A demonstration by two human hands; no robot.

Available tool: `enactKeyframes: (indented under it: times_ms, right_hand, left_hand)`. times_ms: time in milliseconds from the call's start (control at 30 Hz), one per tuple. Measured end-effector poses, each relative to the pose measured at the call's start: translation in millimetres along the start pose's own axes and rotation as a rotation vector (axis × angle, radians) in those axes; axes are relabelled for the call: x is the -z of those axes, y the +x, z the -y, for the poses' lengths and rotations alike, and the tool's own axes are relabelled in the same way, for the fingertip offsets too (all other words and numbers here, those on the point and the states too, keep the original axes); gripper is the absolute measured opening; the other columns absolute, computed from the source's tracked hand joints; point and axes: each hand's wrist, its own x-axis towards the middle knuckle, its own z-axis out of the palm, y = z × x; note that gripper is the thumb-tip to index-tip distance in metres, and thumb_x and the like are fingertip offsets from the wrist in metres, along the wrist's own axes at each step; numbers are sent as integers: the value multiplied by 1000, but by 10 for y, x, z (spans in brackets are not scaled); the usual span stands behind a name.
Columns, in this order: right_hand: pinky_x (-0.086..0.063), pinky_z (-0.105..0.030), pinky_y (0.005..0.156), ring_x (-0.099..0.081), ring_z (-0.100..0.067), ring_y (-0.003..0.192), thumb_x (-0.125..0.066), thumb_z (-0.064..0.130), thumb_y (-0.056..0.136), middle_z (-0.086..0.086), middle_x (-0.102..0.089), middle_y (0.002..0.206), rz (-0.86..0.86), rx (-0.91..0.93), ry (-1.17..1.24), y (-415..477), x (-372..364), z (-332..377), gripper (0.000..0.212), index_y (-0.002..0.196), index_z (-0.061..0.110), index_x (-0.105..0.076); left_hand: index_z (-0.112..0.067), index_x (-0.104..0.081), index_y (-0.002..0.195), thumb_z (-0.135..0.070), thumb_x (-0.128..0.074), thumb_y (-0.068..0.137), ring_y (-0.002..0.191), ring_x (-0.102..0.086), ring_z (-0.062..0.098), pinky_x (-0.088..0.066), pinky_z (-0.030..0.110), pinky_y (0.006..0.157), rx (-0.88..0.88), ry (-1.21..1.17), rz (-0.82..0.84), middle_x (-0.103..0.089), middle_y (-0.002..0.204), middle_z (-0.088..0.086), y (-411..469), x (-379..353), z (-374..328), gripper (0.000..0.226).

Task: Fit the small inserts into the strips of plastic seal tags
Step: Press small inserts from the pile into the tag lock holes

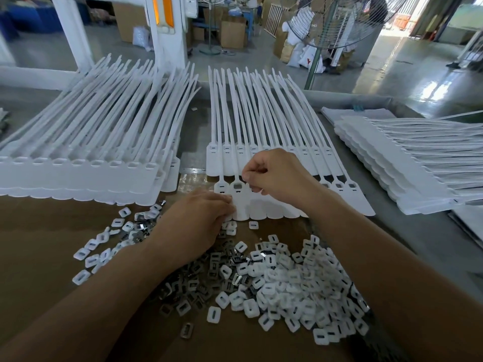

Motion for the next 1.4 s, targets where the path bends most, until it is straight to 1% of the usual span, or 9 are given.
enactKeyframes:
  times_ms: [167, 333, 500, 700, 833, 933, 1067, 1167, 1400]
  right_hand:
    - [-48, -20, 75, -54, -4, 74, -55, 1, 85, 12, -53, 72, -54, -25, -40, 108, -86, -25, 25, 101, 15, -67]
    - [-55, -25, 74, -65, -10, 71, -59, 6, 87, 0, -63, 79, -103, -34, 55, 135, -144, -7, 13, 80, 16, -59]
    - [-50, -31, 86, -60, -12, 81, -55, 4, 89, 4, -58, 83, -74, -12, 6, 137, -189, -36, 17, 98, 15, -63]
    - [-51, -16, 63, -61, -1, 62, -56, 11, 89, 9, -61, 71, -91, -65, 27, 172, -196, -47, 17, 75, 20, -56]
    - [-38, -15, 53, -58, -6, 73, -58, 11, 88, -1, -66, 85, -12, -35, -85, 141, -211, -36, 11, 85, 5, -67]
    - [-46, -33, 71, -60, -31, 95, -51, 5, 89, -22, -64, 105, 26, -67, -160, 168, -233, -26, 20, 97, -8, -65]
    - [-41, -20, 59, -56, -11, 70, -50, 7, 91, -7, -68, 98, 94, -52, -261, 215, -260, -7, 21, 83, 8, -69]
    - [-38, -23, 72, -55, -13, 85, -49, 6, 90, -4, -66, 100, 90, -23, -308, 210, -280, -9, 26, 67, 18, -55]
    - [-43, -27, 76, -53, -14, 90, -58, 10, 87, 0, -60, 94, 22, -13, -254, 239, -282, -44, 5, 89, 15, -58]
  left_hand:
    - [-27, -62, 116, -20, -46, 93, 120, -44, 10, -28, 18, 97, -7, 9, 0, -53, 130, -11, -13, 12, 2, 29]
    - [-28, -61, 118, -20, -45, 93, 121, -44, 12, -30, 21, 99, -3, 7, 3, -52, 130, -11, -26, 9, 10, 30]
    - [-26, -61, 118, -21, -45, 93, 120, -45, 12, -30, 21, 98, -4, 7, -5, -53, 129, -11, -12, 9, 5, 30]
    - [-25, -62, 117, -22, -45, 93, 119, -46, 13, -31, 21, 98, 0, -5, -8, -54, 128, -10, -12, 6, 6, 29]
    - [-25, -62, 116, -22, -46, 93, 119, -46, 12, -31, 21, 98, 4, -9, -4, -55, 128, -9, -36, 5, 12, 28]
    - [-25, -62, 116, -23, -46, 93, 120, -46, 12, -30, 19, 98, 5, -11, -4, -54, 129, -9, -45, 8, 14, 29]
    - [-24, -62, 116, -22, -46, 93, 120, -45, 12, -28, 19, 97, -1, -10, -9, -54, 129, -8, -14, 12, -2, 29]
    - [-23, -63, 114, -19, -47, 92, 119, -47, 14, -27, 18, 95, -6, -11, -11, -56, 127, -6, -41, 22, -3, 28]
    - [-24, -64, 113, -18, -49, 91, 118, -48, 13, -31, 22, 97, 4, -13, -19, -57, 126, -8, -29, 9, -3, 27]
